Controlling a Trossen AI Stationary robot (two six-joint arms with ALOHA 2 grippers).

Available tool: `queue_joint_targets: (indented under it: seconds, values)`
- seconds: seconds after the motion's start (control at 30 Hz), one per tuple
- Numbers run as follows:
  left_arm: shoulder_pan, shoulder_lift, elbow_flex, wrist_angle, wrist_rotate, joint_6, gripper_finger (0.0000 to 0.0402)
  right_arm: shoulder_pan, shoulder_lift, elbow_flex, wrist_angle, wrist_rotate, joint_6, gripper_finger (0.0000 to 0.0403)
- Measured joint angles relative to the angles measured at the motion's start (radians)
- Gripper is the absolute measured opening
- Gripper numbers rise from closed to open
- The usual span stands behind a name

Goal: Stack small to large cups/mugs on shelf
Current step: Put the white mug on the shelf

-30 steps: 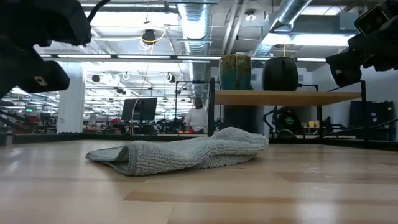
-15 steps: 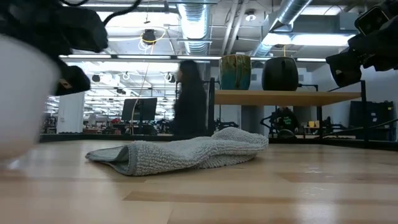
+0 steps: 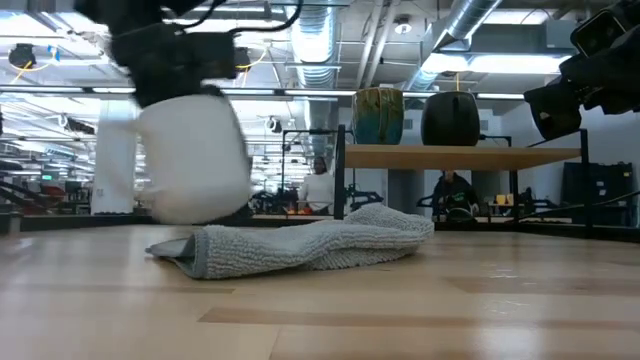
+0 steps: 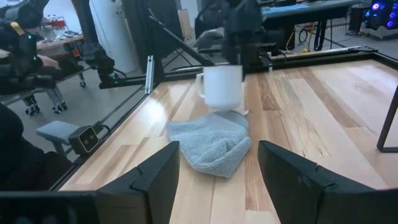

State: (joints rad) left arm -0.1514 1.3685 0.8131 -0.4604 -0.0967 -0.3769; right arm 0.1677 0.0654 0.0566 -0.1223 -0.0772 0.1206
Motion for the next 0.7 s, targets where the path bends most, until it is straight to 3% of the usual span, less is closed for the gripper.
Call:
queue_joint_targets:
  seconds: [0.4, 0.7]
  values:
    - [0.164, 0.038, 0.238, 0.029, 0.027, 0.276, 0.0001, 0.000, 0.000, 0.000, 0.000, 0.000, -0.023, 0.0240]
    - [0.217, 0.257, 0.434, -0.025, 0.032, 0.321, 0.0000, 0.000, 0.007, 0.000, 0.000, -0.001, 0.037, 0.0240]
